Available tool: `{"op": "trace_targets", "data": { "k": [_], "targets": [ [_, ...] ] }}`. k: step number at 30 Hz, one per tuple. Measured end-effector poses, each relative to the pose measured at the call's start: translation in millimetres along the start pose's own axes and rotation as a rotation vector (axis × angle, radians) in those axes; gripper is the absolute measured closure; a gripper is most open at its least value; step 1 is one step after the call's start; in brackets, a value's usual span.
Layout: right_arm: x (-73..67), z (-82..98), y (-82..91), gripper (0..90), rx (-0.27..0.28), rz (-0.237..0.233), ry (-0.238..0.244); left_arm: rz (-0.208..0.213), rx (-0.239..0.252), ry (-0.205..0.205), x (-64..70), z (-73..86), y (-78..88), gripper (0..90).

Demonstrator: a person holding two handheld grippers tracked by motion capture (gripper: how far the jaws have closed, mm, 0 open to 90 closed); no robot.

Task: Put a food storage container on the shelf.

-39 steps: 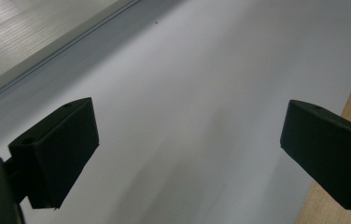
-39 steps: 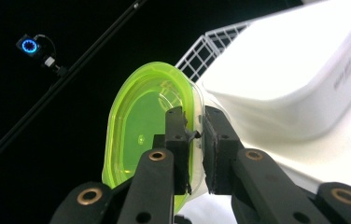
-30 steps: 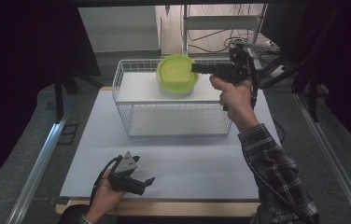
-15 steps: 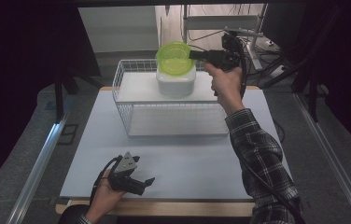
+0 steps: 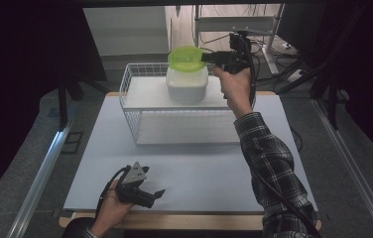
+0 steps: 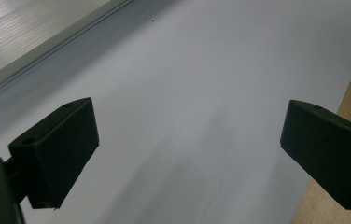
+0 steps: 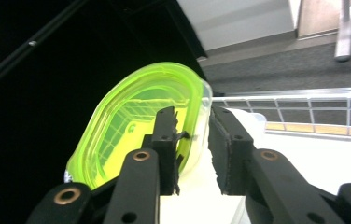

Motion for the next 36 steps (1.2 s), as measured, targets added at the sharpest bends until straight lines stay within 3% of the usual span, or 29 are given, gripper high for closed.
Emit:
{"op": "trace_targets", "data": {
  "k": [7,13,17,21,31,36],
  "targets": [
    [-0.3,-0.7,-4.5,70.0,0.004,0.010,0.005,0.003,-0.002,-0.001,0.2,0.3,-0.3,4.2],
    [-2.7,-0.1,-3.5,46.4,0.010,-0.030,0.041,0.002,-0.002,-0.001,0.3,0.2,-0.2,4.2],
    [-5.2,3.0,-1.2,28.1,0.006,-0.068,0.090,0.003,-0.004,0.000,0.4,0.4,-0.5,4.2],
    [-7.3,10.3,4.8,17.4,0.006,-0.090,0.155,0.003,-0.005,0.000,0.6,0.5,-0.7,4.2],
    [-7.8,37.4,21.0,9.6,0.020,-0.144,0.245,0.002,-0.001,0.002,0.4,0.4,-0.7,4.2],
    [-10.0,57.6,29.3,8.0,0.005,-0.133,0.341,0.001,-0.001,0.004,0.3,0.4,-0.5,4.2]
  ]
}}
Point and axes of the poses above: each handheld gripper's, and its own axes: y roughly backward along the jaws, z roughly out of its underside, x roughly to its right, the point moved 6 cm from there along -y, roughly forward along the jaws, and after that the axes turned 4 degrees about y, right-handed, at the moved point
